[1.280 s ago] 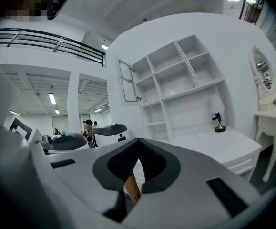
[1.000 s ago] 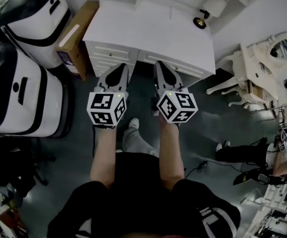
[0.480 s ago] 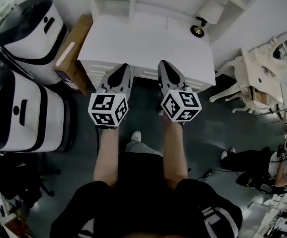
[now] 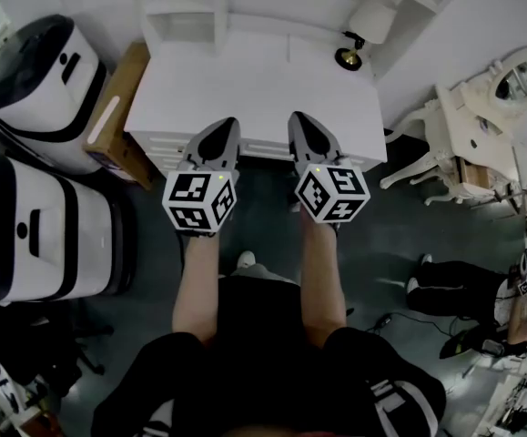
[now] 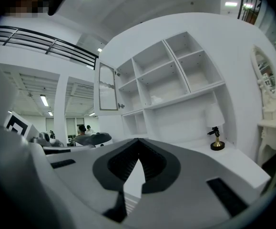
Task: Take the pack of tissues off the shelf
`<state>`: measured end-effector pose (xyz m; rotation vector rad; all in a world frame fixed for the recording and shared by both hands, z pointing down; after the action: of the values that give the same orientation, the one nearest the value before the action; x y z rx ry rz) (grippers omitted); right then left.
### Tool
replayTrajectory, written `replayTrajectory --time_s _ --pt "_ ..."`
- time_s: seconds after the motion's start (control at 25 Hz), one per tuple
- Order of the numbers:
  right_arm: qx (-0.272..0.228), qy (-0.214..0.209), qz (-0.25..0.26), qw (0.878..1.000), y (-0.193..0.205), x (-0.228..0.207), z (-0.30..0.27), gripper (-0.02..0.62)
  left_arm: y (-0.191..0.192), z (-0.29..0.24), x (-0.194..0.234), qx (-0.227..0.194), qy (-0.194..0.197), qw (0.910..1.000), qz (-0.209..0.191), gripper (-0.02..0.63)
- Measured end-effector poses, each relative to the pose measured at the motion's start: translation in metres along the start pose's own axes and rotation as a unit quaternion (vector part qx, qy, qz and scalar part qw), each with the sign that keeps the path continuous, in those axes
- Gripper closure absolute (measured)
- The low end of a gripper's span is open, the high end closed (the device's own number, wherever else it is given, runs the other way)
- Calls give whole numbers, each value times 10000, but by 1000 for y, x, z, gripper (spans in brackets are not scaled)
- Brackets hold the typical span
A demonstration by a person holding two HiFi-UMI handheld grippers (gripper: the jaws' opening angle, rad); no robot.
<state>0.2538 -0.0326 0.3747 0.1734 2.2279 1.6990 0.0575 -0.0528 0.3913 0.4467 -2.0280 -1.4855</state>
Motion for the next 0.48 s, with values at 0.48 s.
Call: replayTrajectory --time_s 0.48 --pt "208 -223 -157 9994 7 -19 -14 577 1 -16 2 179 -263 9994 -139 597"
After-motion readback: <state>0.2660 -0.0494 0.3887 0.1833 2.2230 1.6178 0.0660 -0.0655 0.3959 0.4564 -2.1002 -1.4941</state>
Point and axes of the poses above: the fingertips, and each gripper's own axes: z backward along the fingers, x to its left, y out of its underside, the point moved 9 cm from there along z, backward along the fingers, and after that the axes turned 11 degrees about x, right-handed, at the moved point
